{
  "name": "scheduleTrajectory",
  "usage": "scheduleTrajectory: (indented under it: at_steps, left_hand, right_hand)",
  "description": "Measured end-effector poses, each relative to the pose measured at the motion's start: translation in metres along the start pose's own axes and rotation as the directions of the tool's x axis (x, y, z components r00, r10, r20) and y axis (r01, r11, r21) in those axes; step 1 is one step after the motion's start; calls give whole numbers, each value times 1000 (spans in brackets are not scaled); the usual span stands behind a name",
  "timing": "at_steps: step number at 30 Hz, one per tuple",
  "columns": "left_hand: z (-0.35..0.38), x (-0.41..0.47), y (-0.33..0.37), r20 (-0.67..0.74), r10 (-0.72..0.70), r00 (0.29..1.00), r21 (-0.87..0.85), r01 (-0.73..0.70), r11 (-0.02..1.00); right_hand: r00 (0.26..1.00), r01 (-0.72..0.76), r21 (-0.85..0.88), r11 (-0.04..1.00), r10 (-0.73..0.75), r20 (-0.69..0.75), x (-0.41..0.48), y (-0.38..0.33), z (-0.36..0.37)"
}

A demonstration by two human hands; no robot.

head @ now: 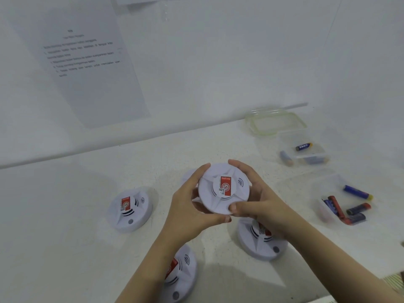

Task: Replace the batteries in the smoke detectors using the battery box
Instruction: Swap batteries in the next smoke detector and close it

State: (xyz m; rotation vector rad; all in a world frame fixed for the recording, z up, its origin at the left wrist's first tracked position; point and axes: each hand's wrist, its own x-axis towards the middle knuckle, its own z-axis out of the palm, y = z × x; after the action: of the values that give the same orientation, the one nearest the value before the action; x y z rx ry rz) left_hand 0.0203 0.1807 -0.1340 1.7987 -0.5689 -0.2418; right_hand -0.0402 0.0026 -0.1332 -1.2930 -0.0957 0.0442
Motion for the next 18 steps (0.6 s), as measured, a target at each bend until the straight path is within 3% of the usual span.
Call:
scheduleTrajectory:
  at_steps: [18]
  left_hand:
    - [0, 1, -2, 6, 26, 1000, 6, -26, 1000]
  right_hand:
    - [1000, -3, -11, 1000, 3, 1, 1, 2, -2]
